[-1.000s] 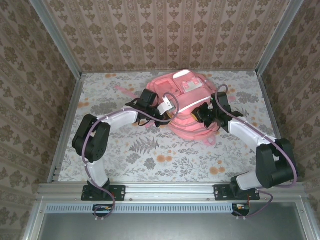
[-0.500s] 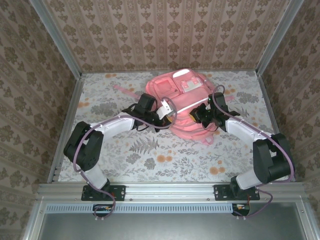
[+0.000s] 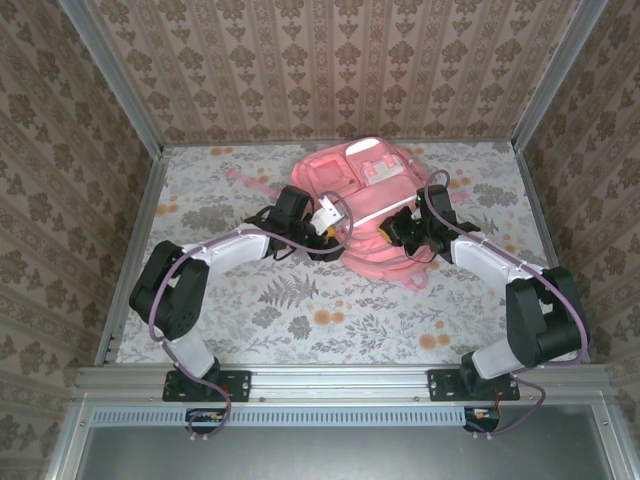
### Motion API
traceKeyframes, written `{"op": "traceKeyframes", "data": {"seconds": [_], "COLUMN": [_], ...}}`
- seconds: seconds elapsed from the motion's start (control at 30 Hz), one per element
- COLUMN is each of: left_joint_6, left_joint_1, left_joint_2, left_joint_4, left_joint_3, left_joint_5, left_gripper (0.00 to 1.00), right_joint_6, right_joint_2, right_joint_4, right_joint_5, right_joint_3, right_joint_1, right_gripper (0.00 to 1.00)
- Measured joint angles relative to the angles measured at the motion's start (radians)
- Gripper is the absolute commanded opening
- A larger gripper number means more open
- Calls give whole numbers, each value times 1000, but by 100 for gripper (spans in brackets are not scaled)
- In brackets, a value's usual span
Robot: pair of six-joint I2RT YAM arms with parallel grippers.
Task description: Pack the student bag
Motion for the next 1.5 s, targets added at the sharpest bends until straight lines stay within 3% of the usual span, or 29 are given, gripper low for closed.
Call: {"op": "traceKeyframes", "data": {"seconds": [0.2,0.47,0.6,0.9,1.23,1.3,1.43,1.5], "left_joint_6": [3,24,32,18,-97,-138,-227,-264], "left_joint_1": [6,6,6,-2,-98,-112,-143,-156], "left_joint_2": [55,116,115,36,29,32,34,32], "left_joint_4": [4,-5,-17,7,75,87,92,95], "left_joint_3": [53,96,95,24,-24,-26,-26,-26], "left_joint_5": [-5,-2,0,10,-20,-40,-69,-62], "left_gripper": [55,11,0,0,0,5,41,51], "right_joint_6": [0,0,0,3,44,52,48,29], "right_joint_2": [0,0,0,5,14,14,13,2], "right_joint_4": [0,0,0,5,50,64,64,52], "right_joint_5": [0,0,0,-3,39,53,74,90], "right_joint_3": [0,0,0,0,-15,-21,-25,-25], "right_joint_1": [0,0,0,14,48,54,58,64], "right_gripper": [0,0,0,0,0,1,16,27]}}
